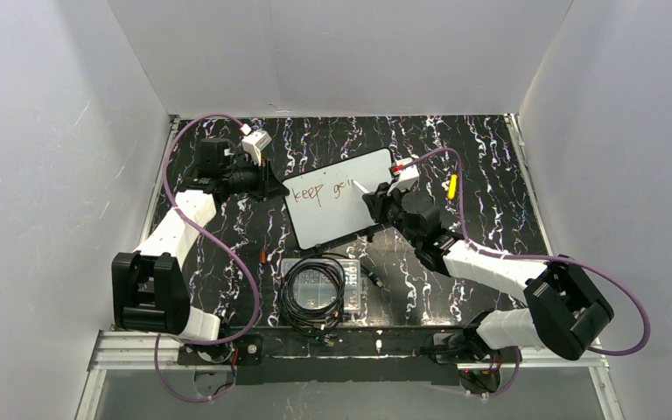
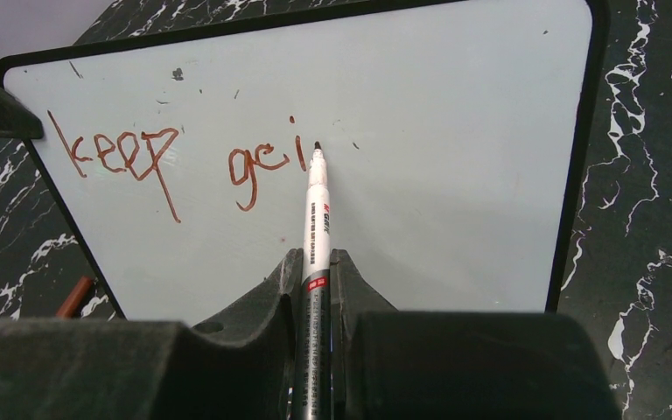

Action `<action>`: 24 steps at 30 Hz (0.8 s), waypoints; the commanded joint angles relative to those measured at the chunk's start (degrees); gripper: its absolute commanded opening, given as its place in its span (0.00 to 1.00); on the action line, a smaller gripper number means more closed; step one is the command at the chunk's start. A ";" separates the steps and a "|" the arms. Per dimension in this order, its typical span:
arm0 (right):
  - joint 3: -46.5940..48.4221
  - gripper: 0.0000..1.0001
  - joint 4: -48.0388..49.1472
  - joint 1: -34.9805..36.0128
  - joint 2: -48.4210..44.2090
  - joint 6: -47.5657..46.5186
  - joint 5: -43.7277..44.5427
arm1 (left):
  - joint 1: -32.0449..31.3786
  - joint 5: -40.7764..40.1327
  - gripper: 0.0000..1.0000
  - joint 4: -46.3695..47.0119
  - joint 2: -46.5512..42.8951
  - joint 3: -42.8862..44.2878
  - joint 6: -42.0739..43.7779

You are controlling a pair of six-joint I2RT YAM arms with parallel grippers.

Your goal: Write a sentence on the whiteboard

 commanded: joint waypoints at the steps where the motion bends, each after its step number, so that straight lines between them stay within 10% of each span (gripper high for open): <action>1: -0.85 0.01 0.29 -0.20 0.18 0.26 1.10 | 0.33 -0.66 0.00 -0.11 -2.06 1.86 1.31; 24: 0.23 0.01 3.28 -0.21 -0.60 0.51 0.77 | 0.31 -0.28 0.00 0.15 -2.21 1.90 1.24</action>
